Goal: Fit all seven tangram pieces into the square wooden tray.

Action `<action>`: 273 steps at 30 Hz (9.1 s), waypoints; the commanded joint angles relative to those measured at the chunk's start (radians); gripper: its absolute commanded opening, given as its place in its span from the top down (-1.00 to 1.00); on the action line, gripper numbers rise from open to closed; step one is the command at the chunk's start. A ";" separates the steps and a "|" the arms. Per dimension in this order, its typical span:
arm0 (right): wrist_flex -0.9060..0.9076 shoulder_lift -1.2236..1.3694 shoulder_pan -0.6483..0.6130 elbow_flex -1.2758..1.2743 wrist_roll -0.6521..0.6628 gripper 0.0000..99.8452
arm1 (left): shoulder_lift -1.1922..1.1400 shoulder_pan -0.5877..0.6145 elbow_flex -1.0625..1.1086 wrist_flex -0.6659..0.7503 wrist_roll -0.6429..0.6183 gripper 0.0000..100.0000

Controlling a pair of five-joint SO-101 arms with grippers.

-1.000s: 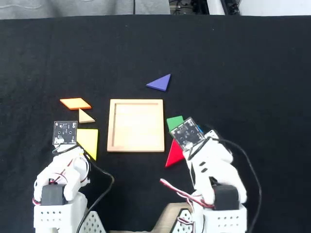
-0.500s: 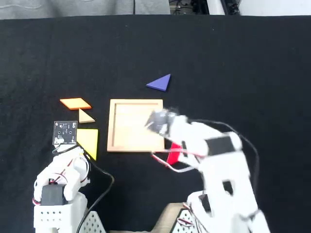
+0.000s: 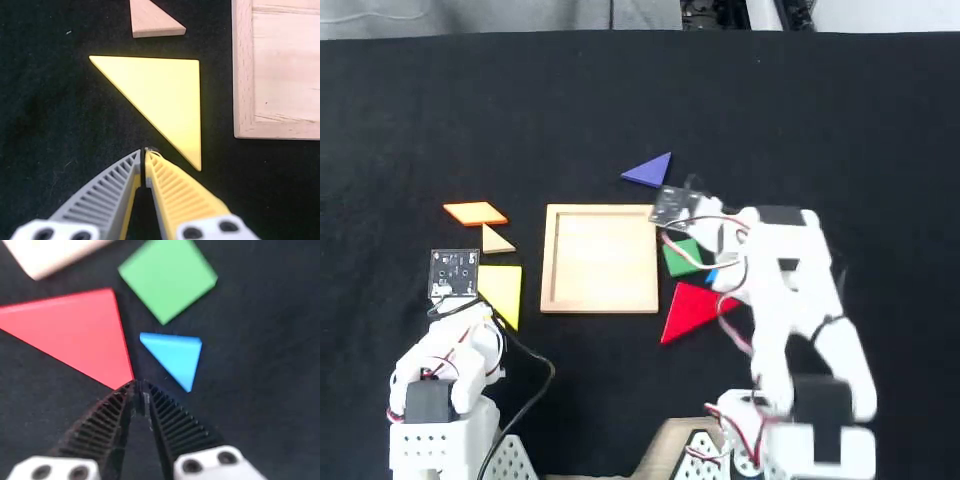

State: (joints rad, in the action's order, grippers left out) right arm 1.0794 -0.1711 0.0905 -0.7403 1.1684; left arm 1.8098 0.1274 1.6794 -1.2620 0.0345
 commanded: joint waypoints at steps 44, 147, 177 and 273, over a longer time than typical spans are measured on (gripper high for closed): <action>0.172 -0.367 -0.456 -0.249 -0.210 0.39 | 0.003 0.010 0.021 -0.006 -0.005 0.94; 0.396 -0.143 -0.493 -0.062 0.094 0.38 | 0.003 0.010 0.021 -0.006 -0.005 0.94; 0.091 -0.255 -0.591 -0.357 0.003 0.06 | 0.003 0.010 0.021 -0.006 -0.005 0.94; 0.020 -0.254 -0.612 -0.432 -0.003 0.25 | 0.003 0.010 0.021 -0.006 -0.005 0.94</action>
State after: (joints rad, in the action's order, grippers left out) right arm 1.1116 -0.4473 -0.5432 -1.1776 1.1684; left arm 1.8098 0.1289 1.6794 -1.2620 0.0345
